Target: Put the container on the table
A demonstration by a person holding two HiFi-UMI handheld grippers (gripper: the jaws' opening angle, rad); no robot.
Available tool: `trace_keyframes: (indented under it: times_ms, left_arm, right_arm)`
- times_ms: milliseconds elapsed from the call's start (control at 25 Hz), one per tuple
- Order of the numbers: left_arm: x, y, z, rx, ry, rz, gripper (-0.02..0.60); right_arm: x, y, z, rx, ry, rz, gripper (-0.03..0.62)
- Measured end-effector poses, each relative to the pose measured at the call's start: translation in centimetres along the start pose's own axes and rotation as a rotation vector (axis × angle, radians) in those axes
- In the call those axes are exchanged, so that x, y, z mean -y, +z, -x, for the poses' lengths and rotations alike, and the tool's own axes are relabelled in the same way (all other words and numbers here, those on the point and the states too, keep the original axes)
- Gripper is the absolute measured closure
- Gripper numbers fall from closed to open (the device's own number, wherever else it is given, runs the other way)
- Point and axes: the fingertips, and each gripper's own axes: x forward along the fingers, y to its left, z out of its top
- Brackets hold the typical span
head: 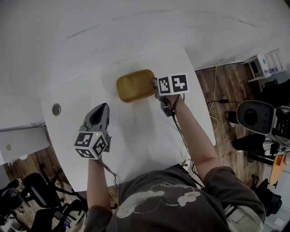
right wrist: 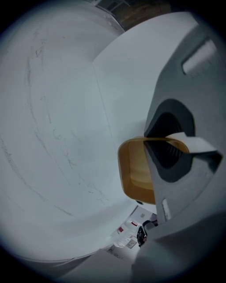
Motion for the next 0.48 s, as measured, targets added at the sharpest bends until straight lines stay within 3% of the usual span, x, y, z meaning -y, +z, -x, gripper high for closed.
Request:
trace_keyframes:
  times_ms: [480]
  left_arm:
    - [-3.5, 0.3, -3.3, -0.017, 0.020, 0.012, 0.584]
  right_arm:
    - [1.7, 2.0, -4.1, -0.034, -0.011, 0.001, 0.583]
